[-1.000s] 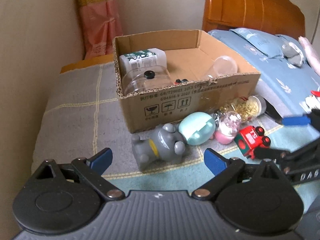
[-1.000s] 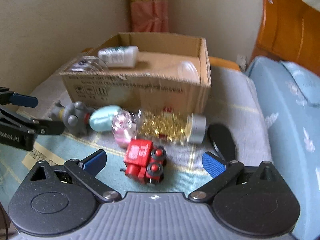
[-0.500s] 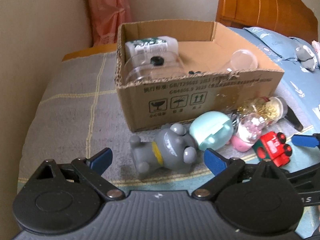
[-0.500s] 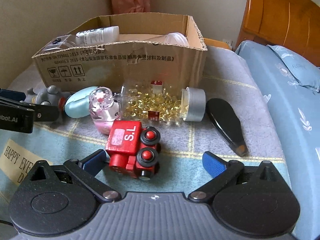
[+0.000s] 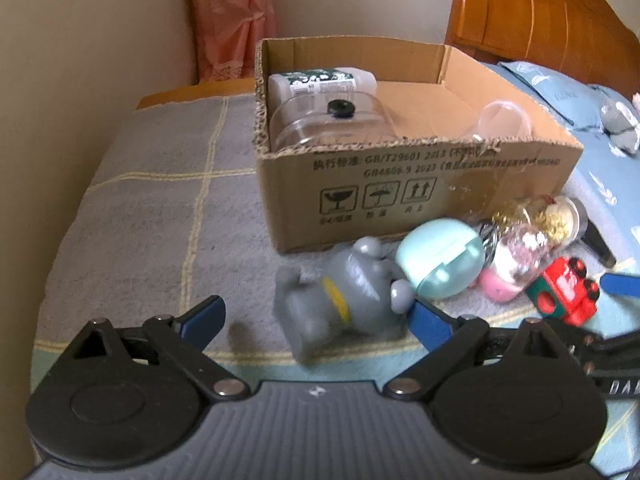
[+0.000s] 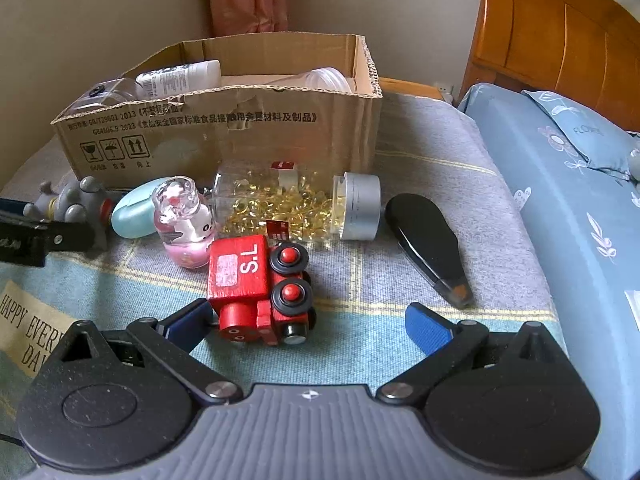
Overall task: Organize rigid objects
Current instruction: 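Grasp the red train with the right gripper while the left gripper grasps the grey elephant toy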
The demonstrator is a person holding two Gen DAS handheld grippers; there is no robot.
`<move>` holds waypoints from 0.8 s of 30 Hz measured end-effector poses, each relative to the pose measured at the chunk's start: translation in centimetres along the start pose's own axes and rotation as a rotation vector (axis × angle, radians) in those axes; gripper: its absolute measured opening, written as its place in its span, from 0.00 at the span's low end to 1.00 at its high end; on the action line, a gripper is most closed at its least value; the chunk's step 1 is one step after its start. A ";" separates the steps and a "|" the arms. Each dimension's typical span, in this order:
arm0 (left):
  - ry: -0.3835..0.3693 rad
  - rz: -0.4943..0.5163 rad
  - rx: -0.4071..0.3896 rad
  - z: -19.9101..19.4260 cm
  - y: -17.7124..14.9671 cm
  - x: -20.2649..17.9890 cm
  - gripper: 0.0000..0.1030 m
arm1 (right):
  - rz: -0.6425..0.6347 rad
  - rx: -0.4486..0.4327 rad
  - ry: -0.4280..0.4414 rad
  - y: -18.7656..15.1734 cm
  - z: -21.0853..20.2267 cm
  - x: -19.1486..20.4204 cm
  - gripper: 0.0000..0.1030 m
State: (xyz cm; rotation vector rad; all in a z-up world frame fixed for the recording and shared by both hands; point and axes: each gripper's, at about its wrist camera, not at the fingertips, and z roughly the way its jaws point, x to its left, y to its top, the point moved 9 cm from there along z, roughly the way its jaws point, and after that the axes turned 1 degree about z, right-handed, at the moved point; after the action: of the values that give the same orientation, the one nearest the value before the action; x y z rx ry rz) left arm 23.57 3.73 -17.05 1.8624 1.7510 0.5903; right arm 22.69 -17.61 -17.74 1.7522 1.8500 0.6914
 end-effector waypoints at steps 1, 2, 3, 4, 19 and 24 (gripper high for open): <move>-0.009 -0.005 0.000 0.2 0.1 -0.2 0.91 | 0.000 -0.003 0.001 0.0 0.0 0.0 1.00; -0.012 -0.009 0.002 0.4 0.2 -0.4 0.88 | -0.001 -0.005 0.001 -0.1 0.0 0.0 1.00; -0.016 -0.014 0.007 0.5 0.3 -0.6 0.86 | 0.000 -0.006 0.001 -0.1 0.0 0.0 1.00; -0.020 -0.018 0.015 0.6 0.3 -0.8 0.86 | 0.000 -0.007 0.001 -0.1 -0.1 -0.1 1.00; 0.038 0.027 0.002 -1.3 -1.1 1.6 0.84 | 0.005 -0.020 -0.004 -0.3 -0.1 0.0 1.00; 0.027 0.029 0.015 0.1 -1.1 1.1 0.90 | 0.003 -0.020 -0.002 -0.3 -0.2 0.0 1.00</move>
State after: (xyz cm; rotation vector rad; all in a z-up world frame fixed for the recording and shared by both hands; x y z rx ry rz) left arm 22.86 4.87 -17.83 1.9013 1.7531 0.6172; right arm 22.33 -17.59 -17.83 1.7425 1.8339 0.7067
